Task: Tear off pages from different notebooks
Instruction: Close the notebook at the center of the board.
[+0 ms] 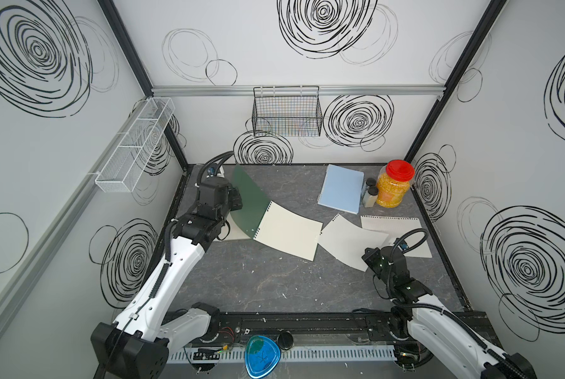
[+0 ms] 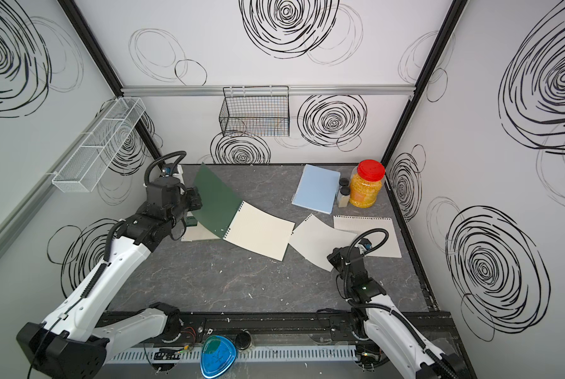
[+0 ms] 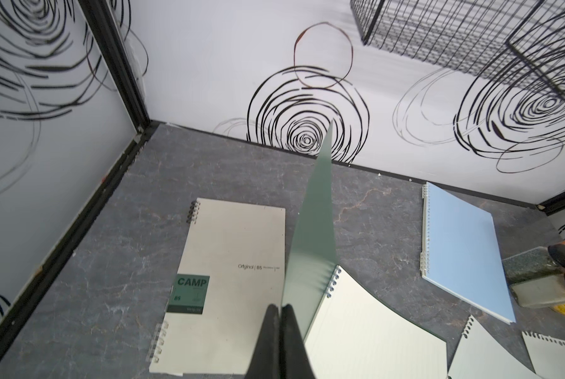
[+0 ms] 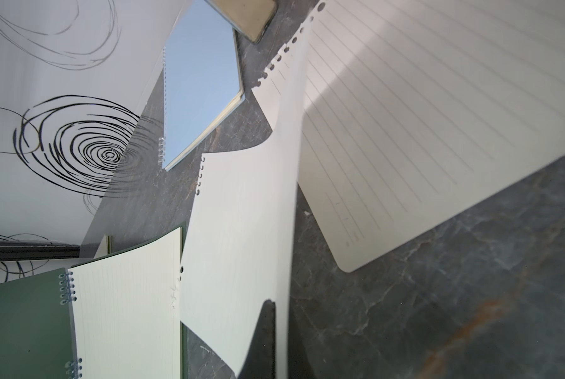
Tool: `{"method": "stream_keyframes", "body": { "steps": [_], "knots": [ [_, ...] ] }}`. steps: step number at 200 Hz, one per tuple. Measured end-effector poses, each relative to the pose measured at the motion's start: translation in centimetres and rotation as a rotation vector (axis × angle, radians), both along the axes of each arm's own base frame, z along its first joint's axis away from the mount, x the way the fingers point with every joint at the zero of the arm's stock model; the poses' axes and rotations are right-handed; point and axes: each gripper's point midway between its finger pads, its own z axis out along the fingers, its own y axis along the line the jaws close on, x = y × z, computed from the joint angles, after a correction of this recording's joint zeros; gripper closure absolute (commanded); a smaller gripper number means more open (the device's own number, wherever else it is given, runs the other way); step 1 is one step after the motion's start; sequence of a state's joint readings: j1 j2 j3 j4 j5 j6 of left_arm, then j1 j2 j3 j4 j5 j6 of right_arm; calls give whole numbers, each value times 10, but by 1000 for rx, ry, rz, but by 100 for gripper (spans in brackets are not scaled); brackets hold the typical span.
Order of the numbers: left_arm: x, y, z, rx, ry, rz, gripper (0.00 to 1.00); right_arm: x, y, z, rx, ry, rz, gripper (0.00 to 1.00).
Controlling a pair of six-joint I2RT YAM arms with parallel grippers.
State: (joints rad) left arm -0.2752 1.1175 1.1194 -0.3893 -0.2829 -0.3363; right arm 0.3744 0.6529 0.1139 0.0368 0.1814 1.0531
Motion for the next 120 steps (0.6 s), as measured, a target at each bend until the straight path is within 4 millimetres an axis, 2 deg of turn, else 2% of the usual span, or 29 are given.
{"method": "stream_keyframes", "body": {
  "steps": [15, 84, 101, 120],
  "knots": [
    [9, -6, 3, 52, -25, -29, 100, -1, -2, 3, 20, -9, -19, 100],
    [59, -45, -9, 288, -94, -184, 100, -12, -9, -5, 108, 25, -103, 100],
    [70, -63, -14, 344, -105, -249, 100, -16, -12, -9, 127, 32, -127, 100],
    [80, -92, -15, 413, -126, -338, 100, -18, -15, -12, 141, 36, -151, 100]
  ]
}}
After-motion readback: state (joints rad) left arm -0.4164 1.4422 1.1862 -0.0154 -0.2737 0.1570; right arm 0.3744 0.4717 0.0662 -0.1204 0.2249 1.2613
